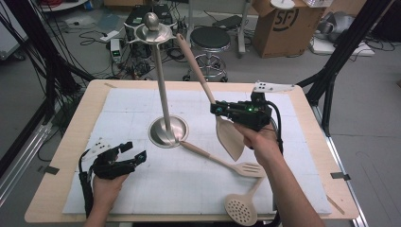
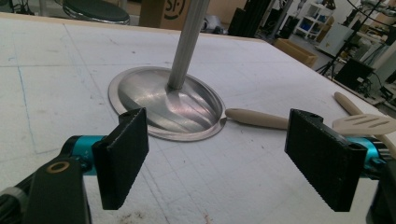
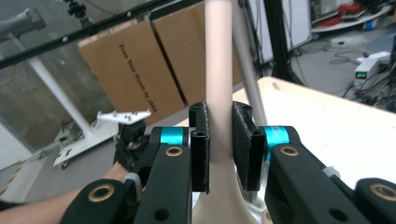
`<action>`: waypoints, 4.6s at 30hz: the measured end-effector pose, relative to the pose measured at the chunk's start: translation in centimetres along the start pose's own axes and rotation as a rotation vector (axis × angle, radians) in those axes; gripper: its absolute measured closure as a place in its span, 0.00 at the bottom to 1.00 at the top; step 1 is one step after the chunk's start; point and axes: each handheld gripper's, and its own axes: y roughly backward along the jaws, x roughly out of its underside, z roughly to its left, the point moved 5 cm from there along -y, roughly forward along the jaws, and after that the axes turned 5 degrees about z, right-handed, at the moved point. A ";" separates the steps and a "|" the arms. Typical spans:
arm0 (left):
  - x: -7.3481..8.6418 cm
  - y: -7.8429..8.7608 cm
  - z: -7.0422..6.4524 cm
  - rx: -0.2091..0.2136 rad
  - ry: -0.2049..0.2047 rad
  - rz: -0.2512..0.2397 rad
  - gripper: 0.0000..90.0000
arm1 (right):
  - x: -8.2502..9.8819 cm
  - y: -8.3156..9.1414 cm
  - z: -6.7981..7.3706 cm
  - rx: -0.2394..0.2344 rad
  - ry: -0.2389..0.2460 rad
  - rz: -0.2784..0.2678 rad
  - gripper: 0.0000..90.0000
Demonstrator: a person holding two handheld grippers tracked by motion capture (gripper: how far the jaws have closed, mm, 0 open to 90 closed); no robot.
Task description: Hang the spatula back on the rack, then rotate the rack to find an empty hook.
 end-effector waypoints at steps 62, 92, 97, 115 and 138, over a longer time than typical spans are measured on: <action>-0.2 0.3 0.1 0.008 0.004 -0.015 0.25 | -3.7 -0.7 0.3 0.197 0.017 -0.250 0.61; 0.1 -0.1 0.4 0.000 0.025 0.002 0.25 | -6.0 -0.5 -1.2 0.205 -0.046 -0.349 0.61; 0.1 0.0 0.5 -0.002 0.028 -0.003 0.25 | -6.2 -1.0 -1.7 0.206 -0.068 -0.352 0.63; -0.1 0.5 0.3 0.004 0.017 -0.021 0.25 | -8.4 -4.0 -1.4 0.197 -0.018 -0.339 0.91; -0.4 0.0 -0.3 0.046 0.048 -0.037 0.25 | -12.0 -7.5 -1.2 0.194 -0.029 -0.383 1.00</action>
